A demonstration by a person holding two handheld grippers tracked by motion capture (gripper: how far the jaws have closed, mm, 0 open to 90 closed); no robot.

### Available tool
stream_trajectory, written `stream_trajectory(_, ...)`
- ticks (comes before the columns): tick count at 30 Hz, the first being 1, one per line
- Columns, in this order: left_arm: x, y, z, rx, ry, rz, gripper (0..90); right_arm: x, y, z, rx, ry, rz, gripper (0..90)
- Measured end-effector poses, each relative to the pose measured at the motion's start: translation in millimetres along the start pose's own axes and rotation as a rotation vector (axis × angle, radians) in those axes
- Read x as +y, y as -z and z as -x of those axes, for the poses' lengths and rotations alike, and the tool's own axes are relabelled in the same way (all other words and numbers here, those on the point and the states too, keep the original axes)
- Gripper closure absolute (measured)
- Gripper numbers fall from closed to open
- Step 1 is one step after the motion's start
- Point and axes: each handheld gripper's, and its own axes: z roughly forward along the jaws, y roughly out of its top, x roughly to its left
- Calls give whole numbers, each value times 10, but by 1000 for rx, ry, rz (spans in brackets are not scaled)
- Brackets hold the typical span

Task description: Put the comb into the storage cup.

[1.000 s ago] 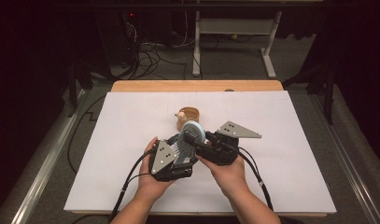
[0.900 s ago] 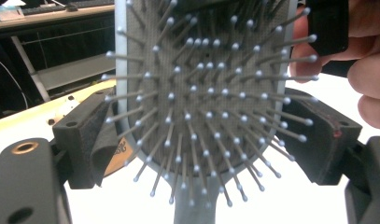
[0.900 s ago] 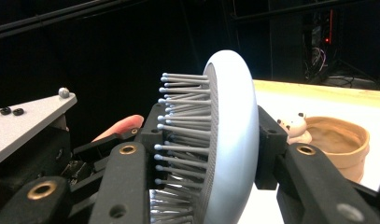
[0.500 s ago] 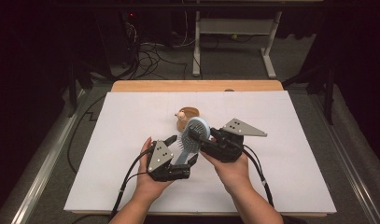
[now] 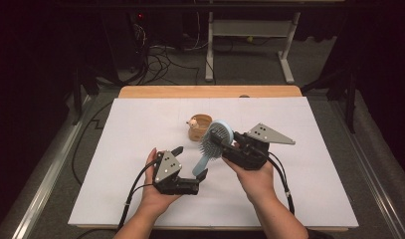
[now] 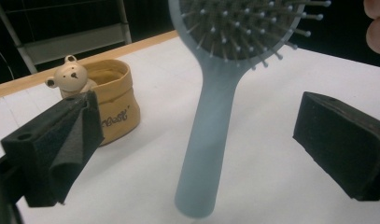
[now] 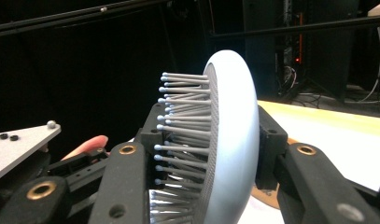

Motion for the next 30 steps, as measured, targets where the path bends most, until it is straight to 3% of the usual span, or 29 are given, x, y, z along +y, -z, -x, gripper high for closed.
stream_trajectory(6, -52, 68, -107, 3, 23, 9, 13, 17, 72, 78, -21, 10, 11, 588)
stream_trajectory(21, -209, 329, -392, 79, 47, 15, 25, 31, 252, 250, -69, 43, 23, 584)
stream_trajectory(30, -303, 413, -515, 101, 69, 14, 20, 47, 360, 353, -104, 66, 37, 583)
